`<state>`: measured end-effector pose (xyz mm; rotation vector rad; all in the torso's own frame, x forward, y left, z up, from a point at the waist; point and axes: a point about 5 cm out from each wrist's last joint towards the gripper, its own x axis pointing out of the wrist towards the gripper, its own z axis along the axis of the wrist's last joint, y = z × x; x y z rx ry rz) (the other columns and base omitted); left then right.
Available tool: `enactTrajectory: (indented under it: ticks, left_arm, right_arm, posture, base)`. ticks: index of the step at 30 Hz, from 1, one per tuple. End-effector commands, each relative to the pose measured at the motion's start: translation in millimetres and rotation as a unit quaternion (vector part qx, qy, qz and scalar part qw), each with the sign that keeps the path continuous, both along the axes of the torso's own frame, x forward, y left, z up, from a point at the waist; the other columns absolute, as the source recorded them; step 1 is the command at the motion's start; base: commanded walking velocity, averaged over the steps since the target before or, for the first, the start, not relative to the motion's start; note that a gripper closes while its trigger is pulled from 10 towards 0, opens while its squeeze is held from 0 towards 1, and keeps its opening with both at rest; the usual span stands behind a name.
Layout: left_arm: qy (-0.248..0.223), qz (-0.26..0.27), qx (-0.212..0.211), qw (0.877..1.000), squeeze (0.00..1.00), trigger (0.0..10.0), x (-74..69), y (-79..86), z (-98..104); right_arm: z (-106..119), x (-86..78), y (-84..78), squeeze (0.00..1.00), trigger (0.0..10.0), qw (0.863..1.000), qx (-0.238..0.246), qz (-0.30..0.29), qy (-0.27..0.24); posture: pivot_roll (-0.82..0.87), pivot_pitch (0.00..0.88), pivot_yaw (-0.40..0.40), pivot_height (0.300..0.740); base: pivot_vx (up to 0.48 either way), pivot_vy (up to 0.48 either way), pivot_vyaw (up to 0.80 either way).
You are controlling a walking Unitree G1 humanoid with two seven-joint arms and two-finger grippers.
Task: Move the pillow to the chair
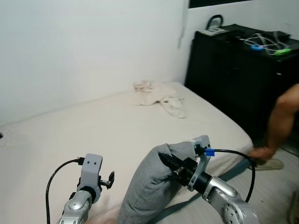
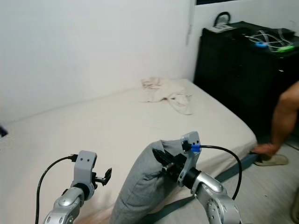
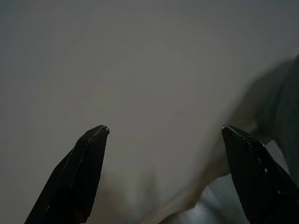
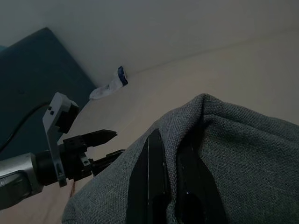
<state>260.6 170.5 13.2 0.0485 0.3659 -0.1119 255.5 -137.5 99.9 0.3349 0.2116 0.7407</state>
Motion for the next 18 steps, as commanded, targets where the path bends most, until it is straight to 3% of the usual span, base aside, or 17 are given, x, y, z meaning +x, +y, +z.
enactTrajectory:
  ticks: [1,18]
  left_arm:
    - [0.003,-0.003,0.004,1.0,0.0,10.0,-2.4,1.4,-2.3]
    - [0.004,-0.021,0.005,1.0,0.0,10.0,-3.1,-3.1,-2.7]
  right_arm:
    - [-3.6,0.2,-1.2,0.0,10.0,1.0,-0.011,-0.008,0.003]
    - [-10.5,-1.0,-3.2,0.0,10.0,1.0,-0.024,-0.015,0.01]
  posture:
    - [-0.03,0.006,-0.002,0.74]
    - [-0.03,0.009,0.003,0.74]
  base:
    - [0.0,0.0,0.71]
    - [0.0,0.0,0.71]
